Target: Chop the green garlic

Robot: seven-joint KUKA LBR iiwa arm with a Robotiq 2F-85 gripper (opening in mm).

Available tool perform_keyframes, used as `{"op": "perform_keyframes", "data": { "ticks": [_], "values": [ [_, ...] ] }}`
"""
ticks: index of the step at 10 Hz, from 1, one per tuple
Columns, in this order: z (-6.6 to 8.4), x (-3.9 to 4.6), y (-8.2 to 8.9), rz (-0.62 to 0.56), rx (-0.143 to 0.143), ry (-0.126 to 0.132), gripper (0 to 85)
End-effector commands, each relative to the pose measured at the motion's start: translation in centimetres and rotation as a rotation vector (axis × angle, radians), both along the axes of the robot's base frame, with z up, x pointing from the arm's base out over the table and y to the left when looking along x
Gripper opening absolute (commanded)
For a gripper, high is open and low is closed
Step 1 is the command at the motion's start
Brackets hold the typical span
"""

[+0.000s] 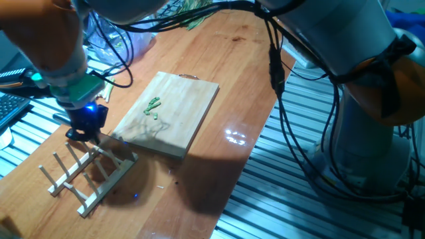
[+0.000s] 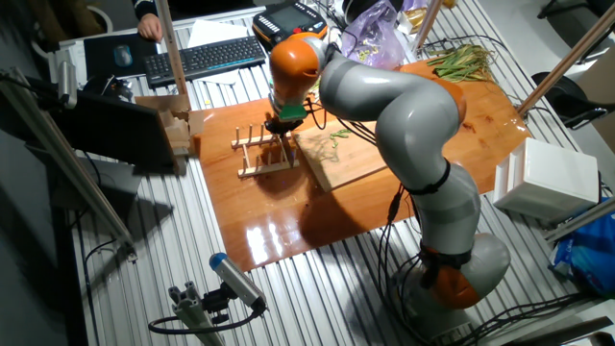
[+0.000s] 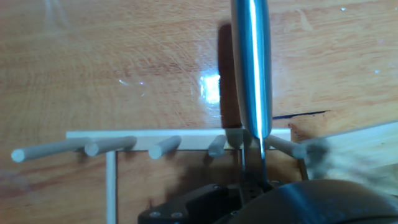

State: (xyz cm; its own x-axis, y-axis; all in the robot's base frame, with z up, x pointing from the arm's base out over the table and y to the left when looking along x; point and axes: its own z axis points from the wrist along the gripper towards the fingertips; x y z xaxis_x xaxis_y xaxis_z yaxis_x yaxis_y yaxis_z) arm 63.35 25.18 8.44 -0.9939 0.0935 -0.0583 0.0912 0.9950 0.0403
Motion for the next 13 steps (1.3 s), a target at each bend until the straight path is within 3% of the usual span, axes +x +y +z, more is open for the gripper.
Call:
{"op": "perform_keyframes", "data": {
  "ticks": [1, 2, 3, 7, 8, 11, 12, 13],
  "values": [
    [-0.1, -0.10, 0.1, -0.011, -0.003, -0.001, 0.0],
    [-0.4, -0.18, 0.4, -0.022, -0.007, -0.008, 0.0],
    [-0.6, -0.21, 0.6, -0.026, -0.011, -0.013, 17.0],
    [-1.2, 0.07, 0.6, -0.034, -0.011, -0.013, 17.0],
    [-1.4, 0.18, 0.7, -0.034, -0.011, -0.010, 34.0],
    [-0.5, 0.43, 0.7, -0.030, -0.019, 0.027, 34.0],
    [0.1, 0.41, 0.7, -0.028, -0.029, 0.036, 51.0],
    [1.3, 0.41, 0.6, -0.025, -0.037, 0.060, 51.0]
  ]
}}
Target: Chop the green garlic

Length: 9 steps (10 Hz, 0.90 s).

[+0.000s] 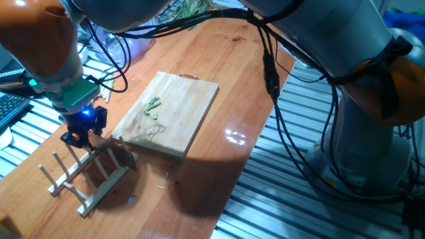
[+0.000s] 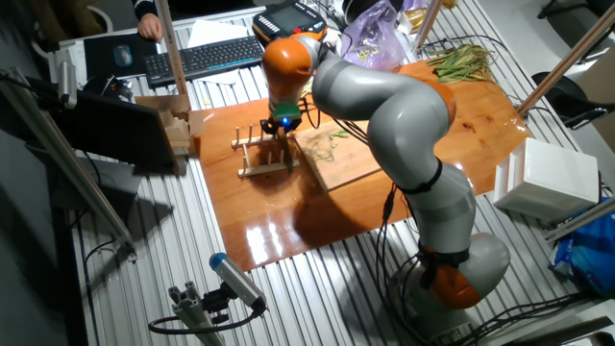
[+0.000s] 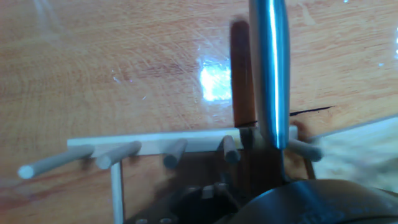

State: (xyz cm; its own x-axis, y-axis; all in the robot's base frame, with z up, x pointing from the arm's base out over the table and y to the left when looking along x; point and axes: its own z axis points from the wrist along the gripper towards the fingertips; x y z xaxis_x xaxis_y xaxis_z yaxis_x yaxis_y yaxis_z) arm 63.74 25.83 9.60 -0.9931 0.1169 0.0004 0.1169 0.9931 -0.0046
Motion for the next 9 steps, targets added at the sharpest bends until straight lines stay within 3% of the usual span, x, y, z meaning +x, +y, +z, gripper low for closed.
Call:
{"op": "perform_keyframes", "data": {
  "ticks": [1, 3, 4, 5, 6, 7, 9],
  "values": [
    [1.8, -0.11, -0.1, 0.002, -0.011, 0.017, 51.0],
    [5.8, -0.99, -0.3, 0.008, -0.040, 0.048, 51.0],
    [7.2, -1.38, -0.7, 0.018, -0.041, 0.051, 34.0],
    [8.2, -1.66, -1.2, 0.055, -0.042, 0.037, 17.0],
    [9.1, -1.75, -1.9, 0.091, -0.014, 0.038, 0.0],
    [9.6, -1.84, -2.5, 0.118, 0.009, 0.048, 0.0],
    [10.4, -2.31, -3.7, 0.153, 0.017, 0.046, 0.0]
  ]
}}
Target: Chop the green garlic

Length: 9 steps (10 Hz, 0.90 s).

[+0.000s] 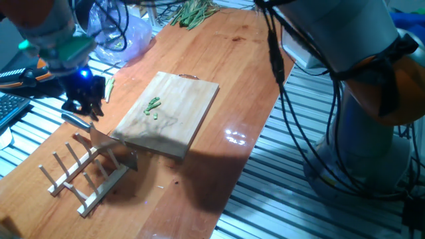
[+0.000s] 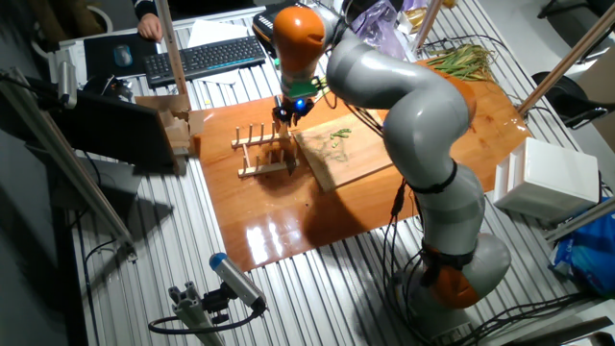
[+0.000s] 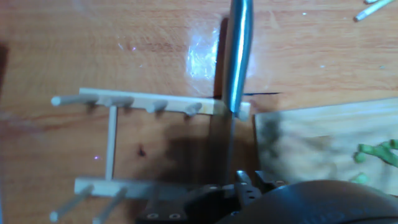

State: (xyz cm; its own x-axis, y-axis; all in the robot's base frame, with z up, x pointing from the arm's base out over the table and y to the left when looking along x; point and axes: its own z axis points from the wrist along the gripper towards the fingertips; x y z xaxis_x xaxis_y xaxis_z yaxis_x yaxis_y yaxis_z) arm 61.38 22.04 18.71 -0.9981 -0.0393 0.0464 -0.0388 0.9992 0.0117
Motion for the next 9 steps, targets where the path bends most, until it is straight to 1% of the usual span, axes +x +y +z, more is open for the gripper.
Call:
{"op": "perform_keyframes", "data": {
  "ticks": [1, 2, 3, 5, 8, 9],
  "values": [
    [1.7, -0.24, -0.5, 0.018, 0.008, -0.006, 0.0],
    [1.9, -0.64, -0.6, 0.029, 0.017, -0.014, 0.0],
    [2.0, -1.02, -0.6, 0.034, 0.025, -0.014, 0.0],
    [2.1, -1.41, -0.3, 0.041, 0.041, -0.027, 0.0],
    [2.1, -1.48, -0.4, 0.055, 0.048, -0.043, 0.0],
    [2.0, -1.41, -0.2, 0.055, 0.055, -0.041, 0.0]
  ]
}}
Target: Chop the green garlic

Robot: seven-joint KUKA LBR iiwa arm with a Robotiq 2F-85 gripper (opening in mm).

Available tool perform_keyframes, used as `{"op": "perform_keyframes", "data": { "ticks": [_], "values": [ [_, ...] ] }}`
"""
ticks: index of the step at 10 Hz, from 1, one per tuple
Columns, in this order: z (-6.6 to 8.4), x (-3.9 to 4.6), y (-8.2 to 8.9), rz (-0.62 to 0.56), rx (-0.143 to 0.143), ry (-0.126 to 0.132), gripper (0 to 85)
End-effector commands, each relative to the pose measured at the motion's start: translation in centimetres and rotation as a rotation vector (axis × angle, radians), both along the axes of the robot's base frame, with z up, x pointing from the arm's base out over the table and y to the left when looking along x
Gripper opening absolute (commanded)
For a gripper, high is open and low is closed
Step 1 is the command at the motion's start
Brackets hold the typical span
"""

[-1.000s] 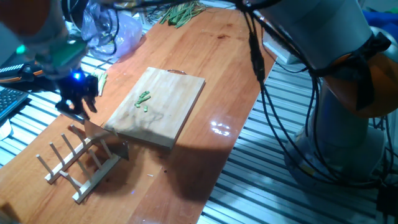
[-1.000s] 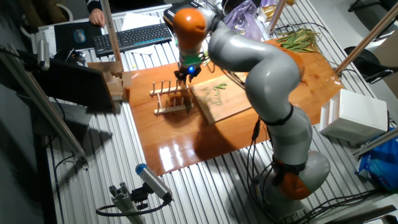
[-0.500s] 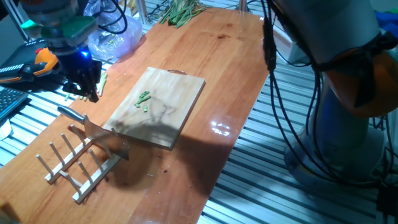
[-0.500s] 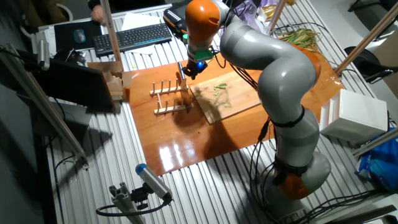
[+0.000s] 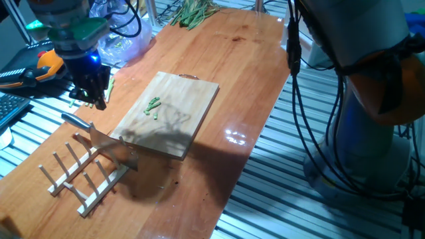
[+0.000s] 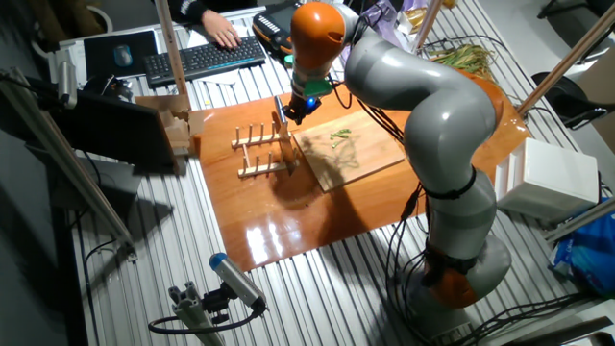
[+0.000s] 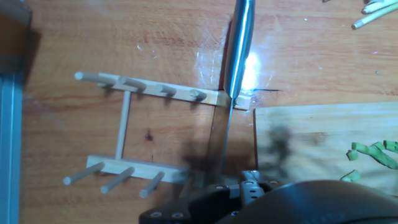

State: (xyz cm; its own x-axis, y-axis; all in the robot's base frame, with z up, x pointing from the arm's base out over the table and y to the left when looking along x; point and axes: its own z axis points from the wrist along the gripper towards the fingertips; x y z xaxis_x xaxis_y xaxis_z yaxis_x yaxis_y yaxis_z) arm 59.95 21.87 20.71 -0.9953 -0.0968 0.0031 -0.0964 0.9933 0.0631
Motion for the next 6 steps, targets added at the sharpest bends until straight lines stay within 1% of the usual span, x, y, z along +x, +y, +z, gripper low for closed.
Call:
{"op": "perform_keyframes", "data": {
  "ticks": [1, 3, 4, 6],
  "values": [
    [-0.05, -0.02, 0.17, 0.001, 0.002, 0.004, 0.0],
    [-0.07, -0.19, 0.48, 0.004, 0.008, 0.018, 0.0],
    [-0.07, -0.21, 0.44, 0.001, 0.016, 0.027, 0.0],
    [-0.08, -0.24, 0.45, 0.004, 0.022, 0.043, 0.0]
  ]
}}
